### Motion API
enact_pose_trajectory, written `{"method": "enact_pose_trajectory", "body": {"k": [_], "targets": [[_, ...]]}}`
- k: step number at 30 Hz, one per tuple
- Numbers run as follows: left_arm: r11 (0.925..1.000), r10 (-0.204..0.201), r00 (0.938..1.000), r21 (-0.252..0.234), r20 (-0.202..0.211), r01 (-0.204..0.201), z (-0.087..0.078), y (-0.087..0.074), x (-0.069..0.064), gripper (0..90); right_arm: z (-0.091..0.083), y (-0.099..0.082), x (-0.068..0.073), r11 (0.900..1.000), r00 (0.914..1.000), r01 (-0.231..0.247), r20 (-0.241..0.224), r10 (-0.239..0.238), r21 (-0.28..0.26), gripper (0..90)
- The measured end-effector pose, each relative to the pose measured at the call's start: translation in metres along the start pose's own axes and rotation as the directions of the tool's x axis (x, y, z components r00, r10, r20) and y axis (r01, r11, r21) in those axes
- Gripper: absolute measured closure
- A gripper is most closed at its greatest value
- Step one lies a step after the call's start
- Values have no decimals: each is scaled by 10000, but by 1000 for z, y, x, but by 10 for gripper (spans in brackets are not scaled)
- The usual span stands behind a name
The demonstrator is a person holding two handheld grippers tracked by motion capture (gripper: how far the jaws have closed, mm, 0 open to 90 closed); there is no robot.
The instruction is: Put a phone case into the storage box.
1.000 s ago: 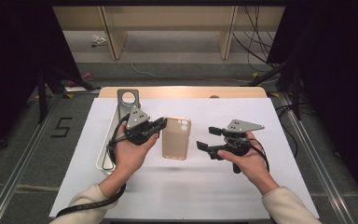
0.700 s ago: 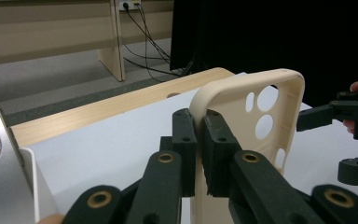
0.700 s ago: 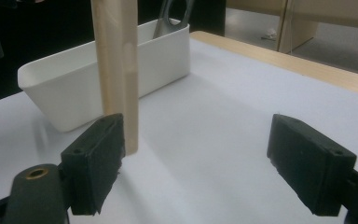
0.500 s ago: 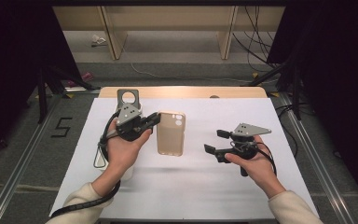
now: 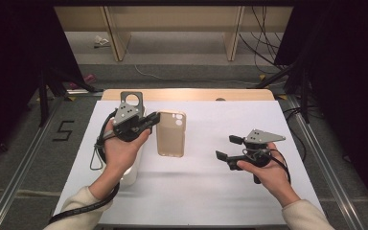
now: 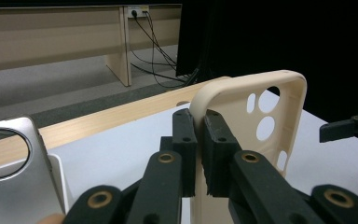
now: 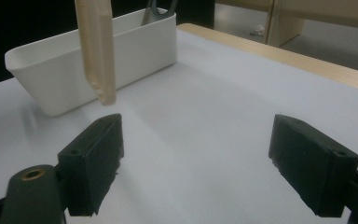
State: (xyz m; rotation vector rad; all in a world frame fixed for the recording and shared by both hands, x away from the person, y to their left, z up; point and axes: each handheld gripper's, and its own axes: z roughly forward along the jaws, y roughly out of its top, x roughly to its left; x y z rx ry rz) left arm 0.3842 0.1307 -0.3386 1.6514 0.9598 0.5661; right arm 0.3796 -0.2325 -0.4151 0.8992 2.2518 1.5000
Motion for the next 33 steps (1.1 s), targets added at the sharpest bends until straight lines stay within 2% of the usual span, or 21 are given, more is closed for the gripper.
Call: {"method": "enact_pose_trajectory", "body": {"k": [33], "targets": [[9995,-248,9993,-201,-278,243,-21,17,32,845,-15,-10,-8,9998,9988,-165,456,161,90,181]]}}
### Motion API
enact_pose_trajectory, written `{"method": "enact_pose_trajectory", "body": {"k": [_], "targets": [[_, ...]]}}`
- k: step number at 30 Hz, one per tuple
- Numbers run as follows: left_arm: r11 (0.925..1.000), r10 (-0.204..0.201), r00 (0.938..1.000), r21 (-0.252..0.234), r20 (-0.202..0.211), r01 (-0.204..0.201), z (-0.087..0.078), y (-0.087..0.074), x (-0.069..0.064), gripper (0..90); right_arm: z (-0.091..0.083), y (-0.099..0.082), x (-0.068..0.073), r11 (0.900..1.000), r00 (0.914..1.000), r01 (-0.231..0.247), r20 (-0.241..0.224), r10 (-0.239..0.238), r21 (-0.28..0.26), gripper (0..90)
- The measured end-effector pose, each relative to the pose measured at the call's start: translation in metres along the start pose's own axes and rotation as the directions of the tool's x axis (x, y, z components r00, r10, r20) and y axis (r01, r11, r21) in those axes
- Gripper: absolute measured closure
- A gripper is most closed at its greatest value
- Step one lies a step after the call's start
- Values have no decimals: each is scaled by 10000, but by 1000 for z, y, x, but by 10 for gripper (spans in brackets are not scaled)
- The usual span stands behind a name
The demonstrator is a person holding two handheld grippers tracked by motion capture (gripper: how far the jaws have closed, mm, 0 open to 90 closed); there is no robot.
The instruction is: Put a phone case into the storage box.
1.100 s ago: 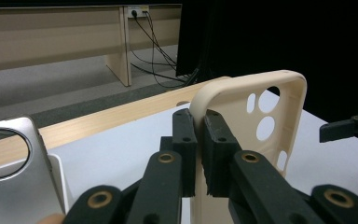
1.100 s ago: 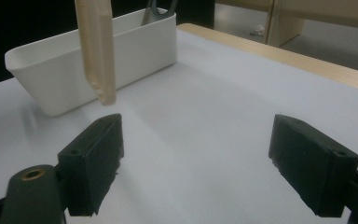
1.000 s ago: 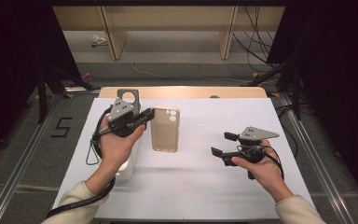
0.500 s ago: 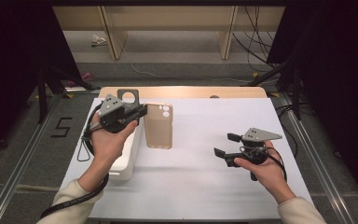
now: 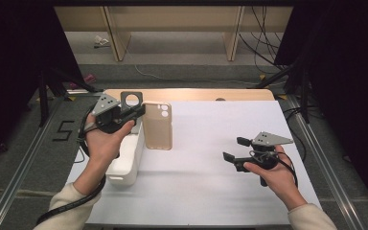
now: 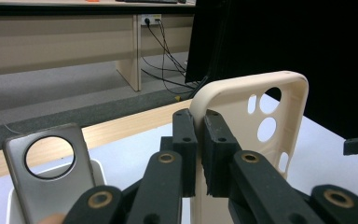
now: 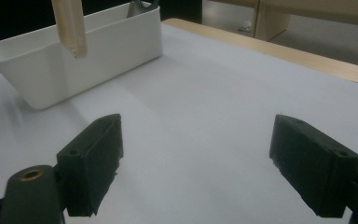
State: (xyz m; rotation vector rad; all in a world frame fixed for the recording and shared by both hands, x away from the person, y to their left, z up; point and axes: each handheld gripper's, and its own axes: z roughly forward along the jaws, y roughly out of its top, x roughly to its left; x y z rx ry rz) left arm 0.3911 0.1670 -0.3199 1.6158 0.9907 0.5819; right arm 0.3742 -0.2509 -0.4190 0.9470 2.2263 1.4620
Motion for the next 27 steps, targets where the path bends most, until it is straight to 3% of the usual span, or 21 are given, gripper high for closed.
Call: {"method": "enact_pose_trajectory", "body": {"k": [27], "targets": [[9999,131,9994,-17,-320,-131,-11,5,25,846,-6,-5,-4,9999,9998,-148,142,148,-14,181]]}}
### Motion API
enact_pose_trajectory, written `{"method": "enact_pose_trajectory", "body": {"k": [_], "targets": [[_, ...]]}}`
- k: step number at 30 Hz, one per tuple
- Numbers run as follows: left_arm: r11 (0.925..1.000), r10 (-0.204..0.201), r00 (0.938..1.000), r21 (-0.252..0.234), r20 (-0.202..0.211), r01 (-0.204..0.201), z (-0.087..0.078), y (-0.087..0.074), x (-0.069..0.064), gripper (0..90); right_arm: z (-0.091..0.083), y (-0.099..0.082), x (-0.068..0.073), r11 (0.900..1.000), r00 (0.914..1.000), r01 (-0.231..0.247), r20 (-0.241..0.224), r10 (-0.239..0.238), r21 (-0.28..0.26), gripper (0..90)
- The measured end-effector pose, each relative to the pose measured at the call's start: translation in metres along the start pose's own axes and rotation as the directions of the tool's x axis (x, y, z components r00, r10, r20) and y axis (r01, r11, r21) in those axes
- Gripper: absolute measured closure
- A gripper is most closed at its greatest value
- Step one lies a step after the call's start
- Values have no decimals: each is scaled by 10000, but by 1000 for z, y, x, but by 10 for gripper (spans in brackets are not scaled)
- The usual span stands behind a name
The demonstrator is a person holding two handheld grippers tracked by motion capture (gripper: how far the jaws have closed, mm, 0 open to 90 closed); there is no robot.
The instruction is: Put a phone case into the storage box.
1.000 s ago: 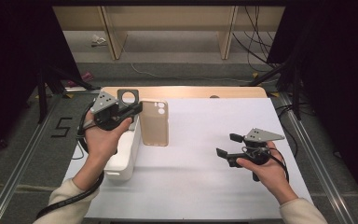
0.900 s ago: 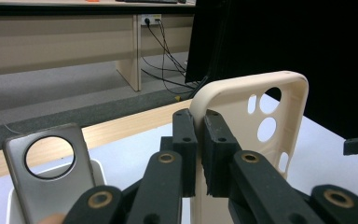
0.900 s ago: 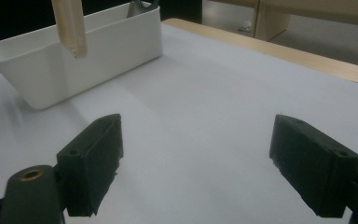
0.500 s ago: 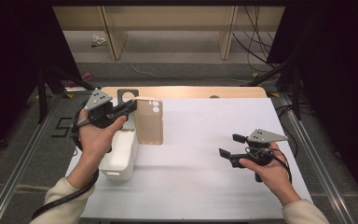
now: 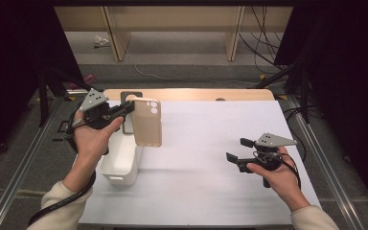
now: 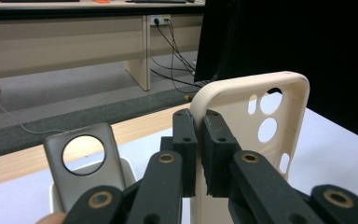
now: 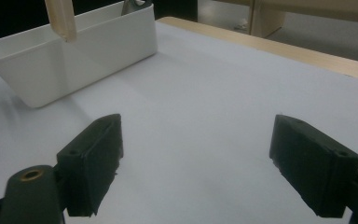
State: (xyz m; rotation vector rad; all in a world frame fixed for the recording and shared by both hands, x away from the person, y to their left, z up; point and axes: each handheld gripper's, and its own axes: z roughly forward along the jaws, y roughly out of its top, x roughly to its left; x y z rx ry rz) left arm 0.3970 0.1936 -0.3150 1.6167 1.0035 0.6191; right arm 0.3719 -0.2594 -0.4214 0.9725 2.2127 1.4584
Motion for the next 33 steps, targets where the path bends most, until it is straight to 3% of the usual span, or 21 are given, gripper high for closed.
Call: {"method": "enact_pose_trajectory", "body": {"k": [33], "targets": [[9999,121,9976,-65,-685,-125,-15,4,28,847,0,-2,-1,9999,10000,-27,35,27,102,181]]}}
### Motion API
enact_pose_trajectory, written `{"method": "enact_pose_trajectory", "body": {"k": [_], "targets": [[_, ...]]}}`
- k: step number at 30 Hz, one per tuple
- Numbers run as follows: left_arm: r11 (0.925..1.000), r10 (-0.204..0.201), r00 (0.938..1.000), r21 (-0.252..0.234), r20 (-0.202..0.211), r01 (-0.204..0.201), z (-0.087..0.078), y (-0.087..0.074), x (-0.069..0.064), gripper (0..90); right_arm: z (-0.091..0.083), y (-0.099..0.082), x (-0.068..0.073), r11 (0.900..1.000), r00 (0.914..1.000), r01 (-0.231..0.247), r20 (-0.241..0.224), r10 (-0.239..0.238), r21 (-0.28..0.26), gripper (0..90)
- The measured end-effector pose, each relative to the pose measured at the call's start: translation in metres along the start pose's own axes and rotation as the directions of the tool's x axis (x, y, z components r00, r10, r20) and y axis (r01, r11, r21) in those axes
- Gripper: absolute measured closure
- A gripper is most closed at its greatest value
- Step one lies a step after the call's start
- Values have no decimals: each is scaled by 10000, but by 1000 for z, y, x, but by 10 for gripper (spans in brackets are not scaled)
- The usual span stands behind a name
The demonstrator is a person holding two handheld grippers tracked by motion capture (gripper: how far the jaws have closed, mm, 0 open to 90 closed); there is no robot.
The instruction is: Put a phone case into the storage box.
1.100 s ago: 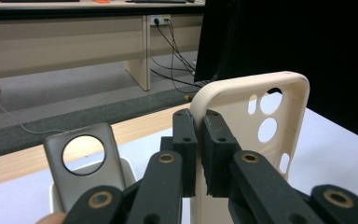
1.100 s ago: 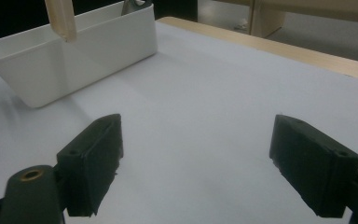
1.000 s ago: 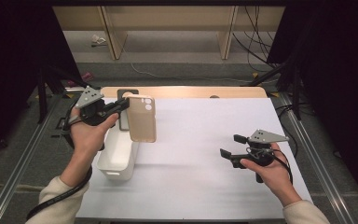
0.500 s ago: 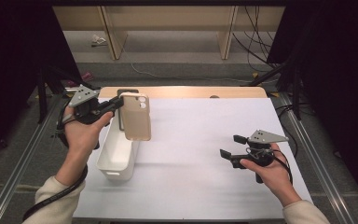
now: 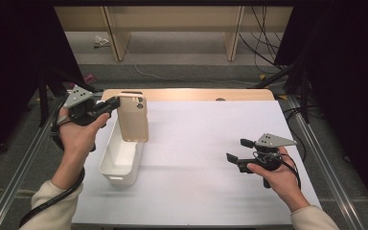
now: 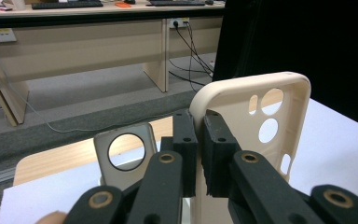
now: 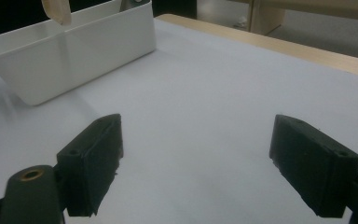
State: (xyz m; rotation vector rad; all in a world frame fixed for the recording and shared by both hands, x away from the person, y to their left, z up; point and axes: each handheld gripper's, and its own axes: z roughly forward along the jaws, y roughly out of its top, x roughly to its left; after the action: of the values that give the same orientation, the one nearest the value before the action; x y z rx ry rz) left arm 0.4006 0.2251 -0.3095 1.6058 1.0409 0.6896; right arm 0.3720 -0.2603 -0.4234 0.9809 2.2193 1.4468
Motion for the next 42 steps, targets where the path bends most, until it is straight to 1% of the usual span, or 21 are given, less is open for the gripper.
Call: {"method": "enact_pose_trajectory", "body": {"k": [6,17,20,24,34,42], "targets": [[10000,-8,9999,-58,-155,7,-3,1,5,847,0,0,0,10000,10000,13,-12,-13,-14,182],[10000,10,9994,-69,-333,-12,-3,0,11,847,0,0,0,10000,10000,22,-10,-22,26,181],[9999,101,9992,-45,-374,-103,-2,0,13,847,0,0,0,10000,10000,11,-3,-11,-5,182],[9999,115,9990,-50,-427,-118,-2,2,16,847,0,-1,0,10000,10000,16,32,-16,38,182],[9997,234,9989,78,-410,-231,4,3,19,847,0,0,-1,10000,10000,-33,72,33,-2,181],[9995,294,9985,165,-455,-287,10,1,27,848,0,-1,-1,10000,9999,-59,88,59,5,182]]}}
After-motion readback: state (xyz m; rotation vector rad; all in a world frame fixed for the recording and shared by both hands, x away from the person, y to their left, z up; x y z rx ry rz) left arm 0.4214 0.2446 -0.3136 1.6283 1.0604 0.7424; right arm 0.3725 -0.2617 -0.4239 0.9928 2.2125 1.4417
